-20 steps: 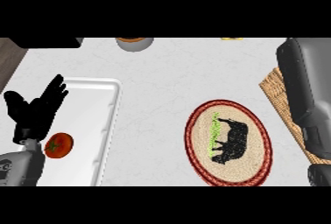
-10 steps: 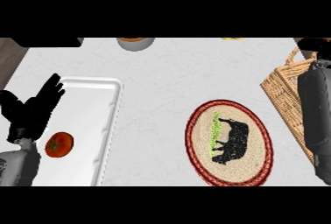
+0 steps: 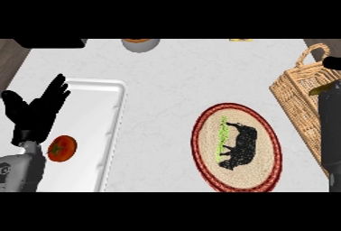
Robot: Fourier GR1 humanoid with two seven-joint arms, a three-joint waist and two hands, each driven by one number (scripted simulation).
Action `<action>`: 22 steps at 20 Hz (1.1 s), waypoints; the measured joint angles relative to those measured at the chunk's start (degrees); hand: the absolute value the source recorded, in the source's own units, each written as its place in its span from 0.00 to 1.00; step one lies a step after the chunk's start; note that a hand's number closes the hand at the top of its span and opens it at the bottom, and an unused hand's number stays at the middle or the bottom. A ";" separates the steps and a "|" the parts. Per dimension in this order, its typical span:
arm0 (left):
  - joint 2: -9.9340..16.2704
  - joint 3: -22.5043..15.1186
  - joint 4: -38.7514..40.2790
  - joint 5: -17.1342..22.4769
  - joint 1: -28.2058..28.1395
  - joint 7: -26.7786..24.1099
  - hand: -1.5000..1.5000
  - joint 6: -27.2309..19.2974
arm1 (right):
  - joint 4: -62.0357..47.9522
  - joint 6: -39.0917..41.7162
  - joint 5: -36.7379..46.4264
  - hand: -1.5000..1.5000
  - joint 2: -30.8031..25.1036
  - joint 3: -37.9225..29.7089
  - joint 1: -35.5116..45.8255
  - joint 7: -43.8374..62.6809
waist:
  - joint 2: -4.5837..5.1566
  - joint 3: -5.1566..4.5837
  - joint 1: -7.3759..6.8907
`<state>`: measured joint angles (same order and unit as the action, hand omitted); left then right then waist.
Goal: Pick the pear from the placemat and place it in the basket
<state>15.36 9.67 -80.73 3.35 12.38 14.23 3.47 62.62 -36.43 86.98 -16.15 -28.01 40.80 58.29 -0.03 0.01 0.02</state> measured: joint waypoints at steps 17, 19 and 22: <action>0.09 1.01 -1.92 0.08 -3.50 -0.20 0.50 0.19 | 35.33 -6.65 -7.30 0.00 6.54 -6.40 -14.85 1.23 | -0.69 -0.03 1.79; -0.06 1.04 -2.04 -0.04 -3.15 0.14 0.50 -0.20 | 43.09 -5.67 -10.21 0.00 8.86 -5.83 -19.78 1.16 | -0.72 -0.04 2.07; 0.30 1.45 -2.19 0.20 -3.27 0.50 0.50 -0.05 | 53.75 -2.85 -15.29 0.00 11.98 -4.38 -28.72 0.86 | -0.80 -0.05 2.51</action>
<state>15.66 11.12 -82.92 3.55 9.12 14.73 3.42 116.38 -39.28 71.69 -4.17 -32.39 12.08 59.15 -0.83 -0.03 2.53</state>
